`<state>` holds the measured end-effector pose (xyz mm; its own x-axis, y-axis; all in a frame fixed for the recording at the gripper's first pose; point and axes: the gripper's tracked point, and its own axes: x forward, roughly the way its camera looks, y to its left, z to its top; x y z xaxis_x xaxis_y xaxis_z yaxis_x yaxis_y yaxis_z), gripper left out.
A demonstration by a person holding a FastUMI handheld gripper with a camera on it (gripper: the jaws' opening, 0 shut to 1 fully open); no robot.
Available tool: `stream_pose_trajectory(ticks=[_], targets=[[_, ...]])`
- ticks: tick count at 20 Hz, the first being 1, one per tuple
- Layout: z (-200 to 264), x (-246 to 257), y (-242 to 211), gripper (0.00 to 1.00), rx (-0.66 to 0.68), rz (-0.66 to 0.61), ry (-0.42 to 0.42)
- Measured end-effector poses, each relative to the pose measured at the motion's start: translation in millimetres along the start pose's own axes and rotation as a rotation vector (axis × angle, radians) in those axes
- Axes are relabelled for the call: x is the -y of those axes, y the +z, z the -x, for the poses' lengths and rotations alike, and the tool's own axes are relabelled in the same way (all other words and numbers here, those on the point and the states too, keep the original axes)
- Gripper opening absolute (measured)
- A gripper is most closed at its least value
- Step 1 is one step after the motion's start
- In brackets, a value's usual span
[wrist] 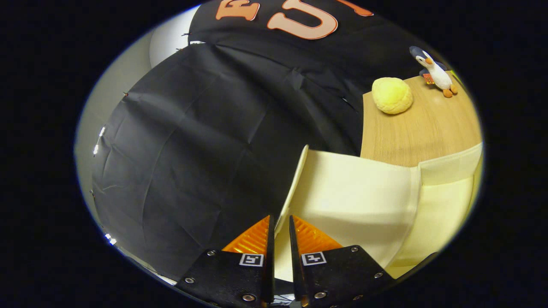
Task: Open the storage box then place both shoes into the box .Put the left shoe in first, then the right shoe, with the right side of both shoes facing outward in a uniform manner.
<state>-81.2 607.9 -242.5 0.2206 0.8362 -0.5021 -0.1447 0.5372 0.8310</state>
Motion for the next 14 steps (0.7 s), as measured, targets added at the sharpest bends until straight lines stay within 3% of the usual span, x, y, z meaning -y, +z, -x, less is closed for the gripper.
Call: stream_pose_trajectory(ticks=[1,6,12,14], targets=[[-3.8,3.8,-1.1,0.20,0.004,-0.002,-0.016],[21.6,30.3,0.1,0.50,0.041,0.027,-0.075],[98.9,113.3,15.9,0.80,0.143,0.180,-0.280],[135.2,146.0,20.5,0.85,0.170,0.241,-0.373]])
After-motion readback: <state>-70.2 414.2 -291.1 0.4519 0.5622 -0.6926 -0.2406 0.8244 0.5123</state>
